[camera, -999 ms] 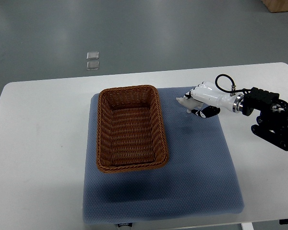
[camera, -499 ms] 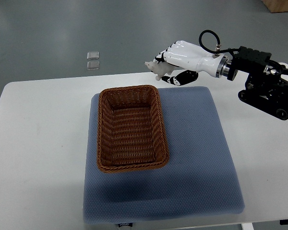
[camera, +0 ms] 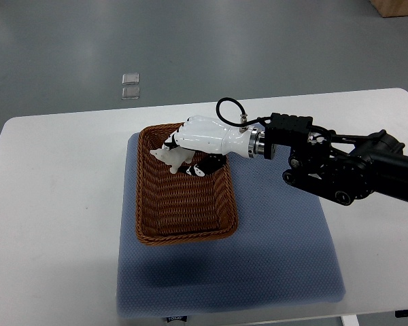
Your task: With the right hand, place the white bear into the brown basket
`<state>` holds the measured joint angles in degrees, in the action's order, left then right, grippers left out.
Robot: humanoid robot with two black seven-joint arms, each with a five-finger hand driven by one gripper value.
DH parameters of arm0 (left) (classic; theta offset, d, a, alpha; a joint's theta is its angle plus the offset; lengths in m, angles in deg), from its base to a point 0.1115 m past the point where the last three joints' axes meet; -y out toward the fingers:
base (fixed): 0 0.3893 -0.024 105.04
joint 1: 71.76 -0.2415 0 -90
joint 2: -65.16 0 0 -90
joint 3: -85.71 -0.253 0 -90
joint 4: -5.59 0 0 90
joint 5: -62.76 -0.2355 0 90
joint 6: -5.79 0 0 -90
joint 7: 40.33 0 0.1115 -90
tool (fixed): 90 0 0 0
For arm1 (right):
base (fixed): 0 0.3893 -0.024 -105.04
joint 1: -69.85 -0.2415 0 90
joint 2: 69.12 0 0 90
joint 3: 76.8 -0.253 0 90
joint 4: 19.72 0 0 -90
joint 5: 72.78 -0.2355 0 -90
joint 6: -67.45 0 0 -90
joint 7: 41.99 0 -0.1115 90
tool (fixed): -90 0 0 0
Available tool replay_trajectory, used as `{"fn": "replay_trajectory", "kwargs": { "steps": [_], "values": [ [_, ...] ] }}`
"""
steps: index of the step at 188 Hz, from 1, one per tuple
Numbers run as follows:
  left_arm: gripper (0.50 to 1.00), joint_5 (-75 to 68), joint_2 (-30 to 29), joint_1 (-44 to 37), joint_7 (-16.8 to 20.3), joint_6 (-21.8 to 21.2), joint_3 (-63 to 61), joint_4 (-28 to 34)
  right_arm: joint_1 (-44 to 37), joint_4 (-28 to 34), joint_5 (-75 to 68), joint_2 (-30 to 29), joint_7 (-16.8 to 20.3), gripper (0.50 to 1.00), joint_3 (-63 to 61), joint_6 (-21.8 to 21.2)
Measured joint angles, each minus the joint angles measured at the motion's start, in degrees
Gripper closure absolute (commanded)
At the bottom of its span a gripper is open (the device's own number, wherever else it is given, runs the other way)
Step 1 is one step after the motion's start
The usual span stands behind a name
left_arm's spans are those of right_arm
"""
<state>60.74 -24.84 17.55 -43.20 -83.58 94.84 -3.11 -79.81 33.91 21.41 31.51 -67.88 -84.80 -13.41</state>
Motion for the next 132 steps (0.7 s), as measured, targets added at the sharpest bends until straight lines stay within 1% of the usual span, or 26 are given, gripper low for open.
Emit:
{"fn": "replay_trajectory", "kwargs": {
  "steps": [6,8,10,13,14,15,16,17,22,23,24,25,26,27,31,46,50,51,55,62,71,108,132],
  "values": [
    [0.5,0.0,0.0,0.0,0.0,0.0,0.0,0.0,0.4,-0.5,0.0,-0.2,0.1,0.801,0.0,0.0],
    [0.5,0.0,0.0,0.0,0.0,0.0,0.0,0.0,0.5,-0.6,0.0,-0.2,0.1,0.787,0.0,0.0],
    [0.5,0.0,0.0,0.0,0.0,0.0,0.0,0.0,0.6,-0.8,0.0,-0.3,0.1,0.787,0.0,0.1],
    [0.5,0.0,0.0,0.0,0.0,0.0,0.0,0.0,0.7,-1.0,0.0,-0.3,0.2,0.767,0.0,0.1],
    [0.5,0.0,0.0,0.0,0.0,0.0,0.0,0.0,0.8,-1.0,0.0,-0.3,0.2,0.767,0.0,0.1],
    [0.5,0.0,0.0,0.0,0.0,0.0,0.0,0.0,0.9,-1.1,0.0,-0.4,0.2,0.752,0.0,0.1],
    [0.5,0.0,0.0,0.0,0.0,0.0,0.0,0.0,0.9,-1.1,0.0,-0.4,0.2,0.752,0.0,0.1],
    [0.5,0.0,0.0,0.0,0.0,0.0,0.0,0.0,1.0,-1.2,0.0,-0.4,0.2,0.74,0.0,0.1],
    [0.5,0.0,0.0,0.0,0.0,0.0,0.0,0.0,1.2,-1.3,-0.1,-0.4,0.3,0.718,-0.1,0.2],
    [0.5,0.0,0.0,0.0,0.0,0.0,0.0,0.0,1.3,-1.4,-0.1,-0.4,0.3,0.699,-0.2,0.2],
    [0.5,0.0,0.0,0.0,0.0,0.0,0.0,0.0,1.3,-1.4,-0.1,-0.4,0.3,0.699,-0.2,0.2],
    [0.5,0.0,0.0,0.0,0.0,0.0,0.0,0.0,1.4,-1.4,-0.1,-0.4,0.3,0.681,-0.2,0.2],
    [0.5,0.0,0.0,0.0,0.0,0.0,0.0,0.0,1.4,-1.4,-0.1,-0.4,0.3,0.681,-0.3,0.2],
    [0.5,0.0,0.0,0.0,0.0,0.0,0.0,0.0,1.5,-1.4,-0.2,-0.4,0.3,0.665,-0.3,0.3],
    [0.5,0.0,0.0,0.0,0.0,0.0,0.0,0.0,1.7,-1.5,-0.2,-0.4,0.4,0.644,-0.4,0.3],
    [0.5,0.0,0.0,0.0,0.0,0.0,0.0,0.0,2.2,-1.6,-0.6,-0.3,0.5,0.636,-0.8,0.5],
    [0.5,0.0,0.0,0.0,0.0,0.0,0.0,0.0,2.2,-1.6,-0.6,-0.2,0.5,0.619,-0.9,0.6],
    [0.5,0.0,0.0,0.0,0.0,0.0,0.0,0.0,2.3,-1.6,-0.7,-0.1,0.5,0.605,-0.9,0.6],
    [0.5,0.0,0.0,0.0,0.0,0.0,0.0,0.0,2.3,-1.6,-0.7,0.0,0.5,0.595,-1.0,0.6],
    [0.5,0.0,0.0,0.0,0.0,0.0,0.0,0.0,2.4,-1.6,-0.8,0.2,0.5,0.595,-1.2,0.7],
    [0.5,0.0,0.0,0.0,0.0,0.0,0.0,0.0,2.7,-1.5,-1.1,0.5,0.5,0.583,-2.3,0.7],
    [0.5,0.0,0.0,0.0,0.0,0.0,0.0,0.0,4.5,-1.4,-2.6,1.5,0.6,0.583,-8.3,0.5],
    [0.5,0.0,0.0,0.0,0.0,0.0,0.0,0.0,6.7,-1.4,-6.9,2.0,0.6,0.583,-11.8,0.4]
  ]
}}
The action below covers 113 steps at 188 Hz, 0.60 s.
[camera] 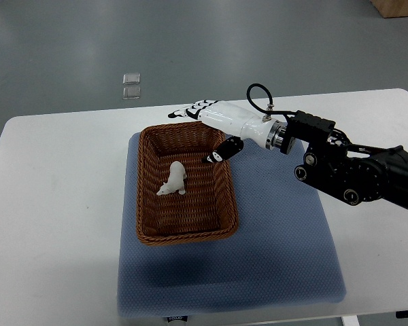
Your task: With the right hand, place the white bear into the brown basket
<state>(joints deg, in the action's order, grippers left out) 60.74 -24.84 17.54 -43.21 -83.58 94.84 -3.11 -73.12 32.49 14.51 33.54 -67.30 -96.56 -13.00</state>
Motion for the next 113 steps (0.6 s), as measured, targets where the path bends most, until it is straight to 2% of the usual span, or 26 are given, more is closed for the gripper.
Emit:
{"fn": "replay_trajectory", "kwargs": {
  "steps": [39,113],
  "values": [
    [0.5,0.0,0.0,0.0,0.0,0.0,0.0,0.0,3.9,0.0,-12.5,0.8,0.6,0.583,-7.1,-0.4],
    [0.5,0.0,0.0,0.0,0.0,0.0,0.0,0.0,8.7,-0.5,-51.7,4.7,6.4,0.572,-19.4,-0.5]
  ]
}}
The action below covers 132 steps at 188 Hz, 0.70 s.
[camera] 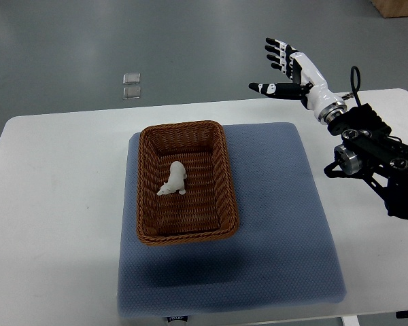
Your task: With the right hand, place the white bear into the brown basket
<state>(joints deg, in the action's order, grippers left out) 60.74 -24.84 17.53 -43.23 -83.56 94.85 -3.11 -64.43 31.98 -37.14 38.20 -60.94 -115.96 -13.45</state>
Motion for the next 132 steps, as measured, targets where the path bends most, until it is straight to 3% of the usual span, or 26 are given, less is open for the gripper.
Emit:
{"fn": "replay_trajectory", "kwargs": {
  "steps": [55,98,132],
  "values": [
    [0.5,0.0,0.0,0.0,0.0,0.0,0.0,0.0,2.8,-0.1,-10.9,2.5,1.0,0.572,-0.4,-0.4],
    [0.5,0.0,0.0,0.0,0.0,0.0,0.0,0.0,6.2,0.0,-12.2,2.5,1.1,0.572,-2.9,-5.8],
    [0.5,0.0,0.0,0.0,0.0,0.0,0.0,0.0,8.0,-0.1,-14.7,1.8,1.1,0.572,-5.3,-6.9]
  ]
}}
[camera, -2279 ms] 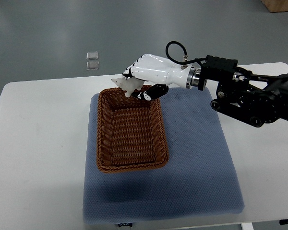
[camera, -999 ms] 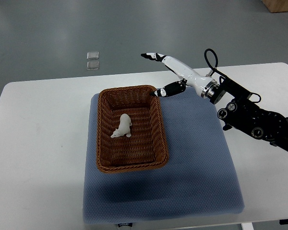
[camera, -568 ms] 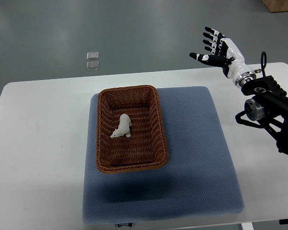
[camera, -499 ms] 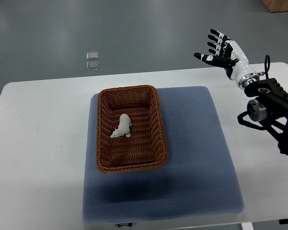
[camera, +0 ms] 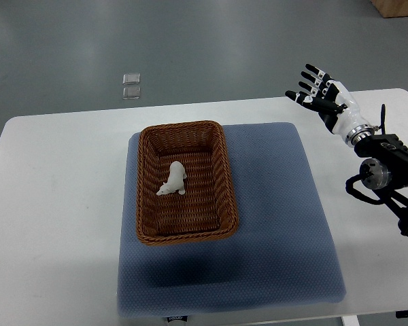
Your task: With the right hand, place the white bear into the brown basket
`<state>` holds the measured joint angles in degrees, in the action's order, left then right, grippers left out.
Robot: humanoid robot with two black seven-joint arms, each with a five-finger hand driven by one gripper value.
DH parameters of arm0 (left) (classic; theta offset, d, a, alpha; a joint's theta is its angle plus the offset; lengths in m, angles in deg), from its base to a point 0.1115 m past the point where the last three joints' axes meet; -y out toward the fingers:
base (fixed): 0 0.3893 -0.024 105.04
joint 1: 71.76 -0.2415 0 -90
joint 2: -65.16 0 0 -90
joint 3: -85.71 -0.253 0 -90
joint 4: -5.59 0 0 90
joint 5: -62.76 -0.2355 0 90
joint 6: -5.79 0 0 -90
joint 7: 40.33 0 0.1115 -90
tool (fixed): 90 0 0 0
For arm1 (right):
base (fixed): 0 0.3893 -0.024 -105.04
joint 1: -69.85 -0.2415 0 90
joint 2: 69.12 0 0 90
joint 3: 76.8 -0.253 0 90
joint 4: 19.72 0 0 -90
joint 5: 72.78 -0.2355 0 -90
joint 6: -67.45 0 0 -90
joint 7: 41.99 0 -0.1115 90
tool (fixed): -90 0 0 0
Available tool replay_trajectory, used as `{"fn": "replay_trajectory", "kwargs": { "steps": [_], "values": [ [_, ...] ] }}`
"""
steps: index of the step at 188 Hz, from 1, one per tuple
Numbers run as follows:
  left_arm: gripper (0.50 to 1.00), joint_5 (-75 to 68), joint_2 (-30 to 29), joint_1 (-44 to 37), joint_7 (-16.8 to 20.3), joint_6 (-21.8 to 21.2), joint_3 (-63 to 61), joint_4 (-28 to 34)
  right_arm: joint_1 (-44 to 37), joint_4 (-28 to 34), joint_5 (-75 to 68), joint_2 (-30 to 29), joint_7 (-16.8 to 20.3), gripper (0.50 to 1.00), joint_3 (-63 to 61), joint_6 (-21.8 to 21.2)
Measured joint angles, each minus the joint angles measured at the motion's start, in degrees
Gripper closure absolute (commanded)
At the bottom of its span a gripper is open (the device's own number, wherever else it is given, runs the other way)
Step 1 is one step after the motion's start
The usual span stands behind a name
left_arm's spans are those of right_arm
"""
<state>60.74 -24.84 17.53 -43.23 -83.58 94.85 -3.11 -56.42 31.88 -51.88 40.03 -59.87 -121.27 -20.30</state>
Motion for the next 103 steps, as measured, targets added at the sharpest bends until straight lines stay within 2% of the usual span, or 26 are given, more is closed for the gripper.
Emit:
{"fn": "replay_trajectory", "kwargs": {
  "steps": [103],
  "values": [
    [0.5,0.0,0.0,0.0,0.0,0.0,0.0,0.0,2.5,-1.4,-2.0,-2.1,-0.3,0.572,-0.4,0.2]
  ]
}}
